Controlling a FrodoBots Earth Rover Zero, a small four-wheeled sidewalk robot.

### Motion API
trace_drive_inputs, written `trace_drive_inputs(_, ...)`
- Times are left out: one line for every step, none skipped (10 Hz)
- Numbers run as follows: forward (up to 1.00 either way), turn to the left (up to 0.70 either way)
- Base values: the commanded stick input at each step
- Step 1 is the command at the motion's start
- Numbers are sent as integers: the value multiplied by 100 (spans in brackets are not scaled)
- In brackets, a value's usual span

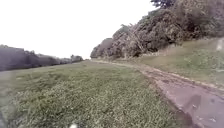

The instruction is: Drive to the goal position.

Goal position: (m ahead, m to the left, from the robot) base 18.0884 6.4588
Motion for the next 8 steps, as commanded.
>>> trace_drive_inputs(4,0)
trace_drive_inputs(4,0)
trace_drive_inputs(5,0)
trace_drive_inputs(5,0)
trace_drive_inputs(5,0)
trace_drive_inputs(5,0)
trace_drive_inputs(5,0)
trace_drive_inputs(4,0)
